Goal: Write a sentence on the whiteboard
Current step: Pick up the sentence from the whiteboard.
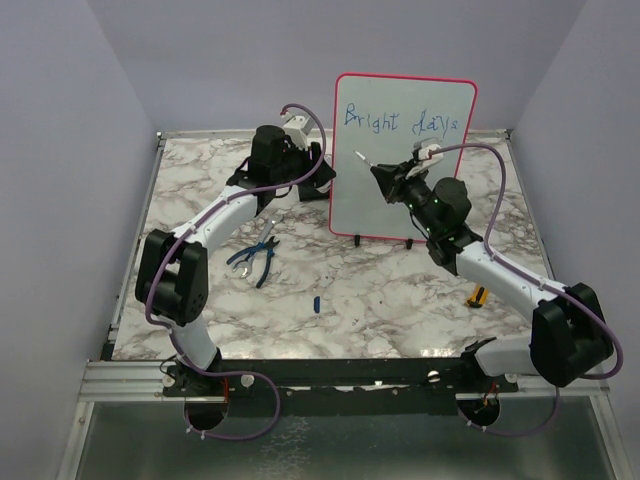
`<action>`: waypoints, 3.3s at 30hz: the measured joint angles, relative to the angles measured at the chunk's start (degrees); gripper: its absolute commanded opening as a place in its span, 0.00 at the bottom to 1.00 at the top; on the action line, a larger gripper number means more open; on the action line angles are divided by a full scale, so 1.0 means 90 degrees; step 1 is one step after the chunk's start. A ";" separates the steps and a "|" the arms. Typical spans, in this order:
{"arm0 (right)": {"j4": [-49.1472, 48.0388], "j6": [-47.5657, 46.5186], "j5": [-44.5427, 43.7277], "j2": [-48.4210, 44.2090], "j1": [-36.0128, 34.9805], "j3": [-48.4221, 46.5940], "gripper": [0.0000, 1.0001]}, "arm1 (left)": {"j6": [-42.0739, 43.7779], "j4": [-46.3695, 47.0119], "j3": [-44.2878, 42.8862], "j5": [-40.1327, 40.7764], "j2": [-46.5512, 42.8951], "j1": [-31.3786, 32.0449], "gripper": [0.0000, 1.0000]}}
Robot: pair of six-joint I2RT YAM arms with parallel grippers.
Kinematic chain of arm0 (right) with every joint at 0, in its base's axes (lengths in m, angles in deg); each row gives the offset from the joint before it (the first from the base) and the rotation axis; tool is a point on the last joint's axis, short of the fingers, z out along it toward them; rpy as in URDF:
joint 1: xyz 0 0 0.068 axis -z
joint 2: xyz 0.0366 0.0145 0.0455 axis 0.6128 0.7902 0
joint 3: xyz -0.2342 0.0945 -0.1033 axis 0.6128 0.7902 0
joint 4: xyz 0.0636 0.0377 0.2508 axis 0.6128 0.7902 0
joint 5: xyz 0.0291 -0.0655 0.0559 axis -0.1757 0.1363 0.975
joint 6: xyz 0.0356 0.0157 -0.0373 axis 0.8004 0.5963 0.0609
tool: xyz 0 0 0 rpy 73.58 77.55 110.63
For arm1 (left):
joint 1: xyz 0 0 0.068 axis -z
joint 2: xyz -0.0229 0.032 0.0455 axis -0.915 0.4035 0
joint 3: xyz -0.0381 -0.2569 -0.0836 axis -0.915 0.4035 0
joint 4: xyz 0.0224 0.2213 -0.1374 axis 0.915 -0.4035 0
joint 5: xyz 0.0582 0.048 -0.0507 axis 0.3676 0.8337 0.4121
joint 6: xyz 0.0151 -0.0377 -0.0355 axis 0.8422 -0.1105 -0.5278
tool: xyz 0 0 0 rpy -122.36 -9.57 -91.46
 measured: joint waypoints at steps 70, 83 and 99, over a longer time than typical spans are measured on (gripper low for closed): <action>0.0090 -0.0520 -0.0568 0.0542 -0.0289 -0.0401 0.01 | 0.0007 0.0117 -0.0002 -0.0109 0.0265 0.0095 0.06; 0.0248 -0.0590 -0.0765 0.0534 -0.0318 -0.0253 0.01 | 0.0000 0.0119 -0.0002 -0.0138 0.0265 0.0155 0.05; 0.0253 -0.0614 -0.0850 0.0529 -0.0318 -0.0255 0.01 | 0.0000 0.0119 -0.0002 -0.0141 0.0265 0.0155 0.04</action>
